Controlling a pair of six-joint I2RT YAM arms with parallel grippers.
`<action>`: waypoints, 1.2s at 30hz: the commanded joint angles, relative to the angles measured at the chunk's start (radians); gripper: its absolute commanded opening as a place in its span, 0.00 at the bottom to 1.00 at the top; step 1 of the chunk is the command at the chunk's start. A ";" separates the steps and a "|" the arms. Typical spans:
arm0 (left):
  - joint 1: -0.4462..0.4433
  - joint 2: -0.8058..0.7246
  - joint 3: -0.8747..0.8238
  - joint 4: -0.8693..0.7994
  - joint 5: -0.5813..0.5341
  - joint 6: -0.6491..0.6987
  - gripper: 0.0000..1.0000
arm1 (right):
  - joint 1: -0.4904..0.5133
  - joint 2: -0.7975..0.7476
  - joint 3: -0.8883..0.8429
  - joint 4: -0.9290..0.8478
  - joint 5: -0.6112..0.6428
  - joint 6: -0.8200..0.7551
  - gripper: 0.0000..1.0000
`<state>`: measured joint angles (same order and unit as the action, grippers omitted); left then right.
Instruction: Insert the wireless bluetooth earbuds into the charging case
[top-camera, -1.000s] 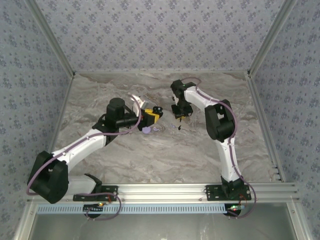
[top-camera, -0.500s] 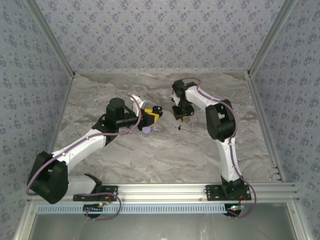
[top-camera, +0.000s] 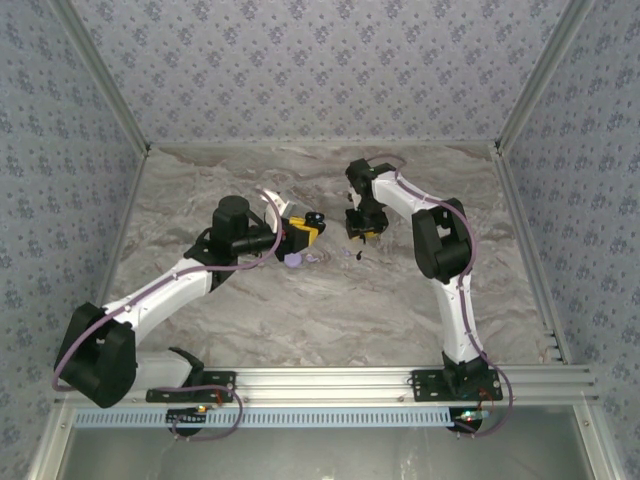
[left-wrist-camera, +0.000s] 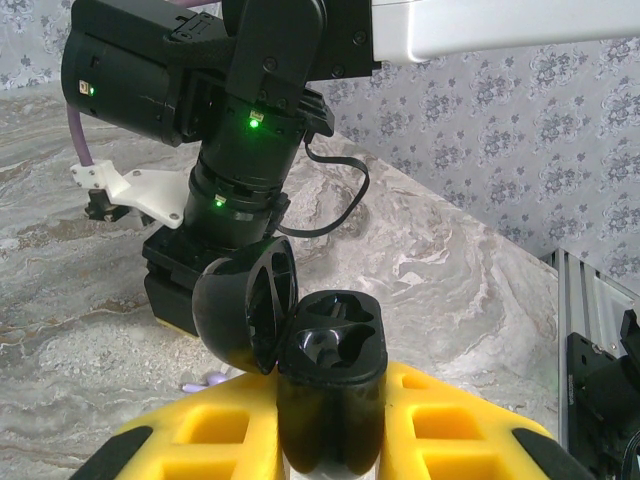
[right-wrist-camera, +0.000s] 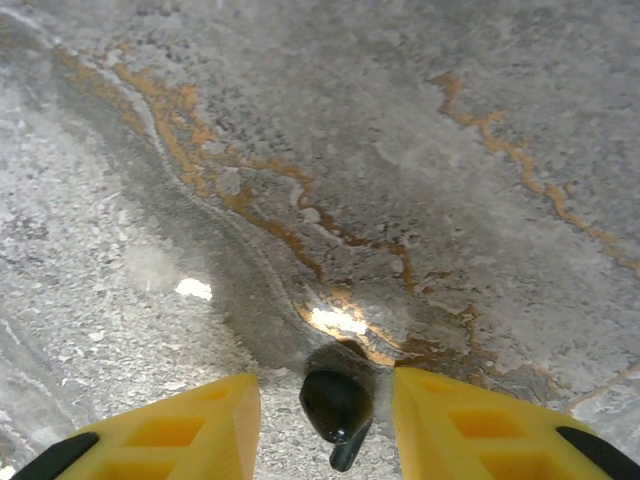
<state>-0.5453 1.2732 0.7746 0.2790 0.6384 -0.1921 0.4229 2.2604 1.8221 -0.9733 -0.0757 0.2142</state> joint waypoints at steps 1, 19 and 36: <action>-0.005 -0.002 0.010 -0.001 0.015 0.010 0.22 | -0.006 -0.029 0.010 -0.037 0.030 0.086 0.42; -0.005 -0.005 0.003 0.003 0.019 0.007 0.22 | 0.012 0.017 0.023 -0.031 0.025 0.114 0.34; -0.005 -0.005 -0.025 0.022 -0.007 -0.007 0.22 | 0.012 -0.055 -0.031 0.051 0.047 0.060 0.24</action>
<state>-0.5457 1.2736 0.7563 0.2836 0.6369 -0.1955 0.4309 2.2551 1.8137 -0.9493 -0.0437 0.2989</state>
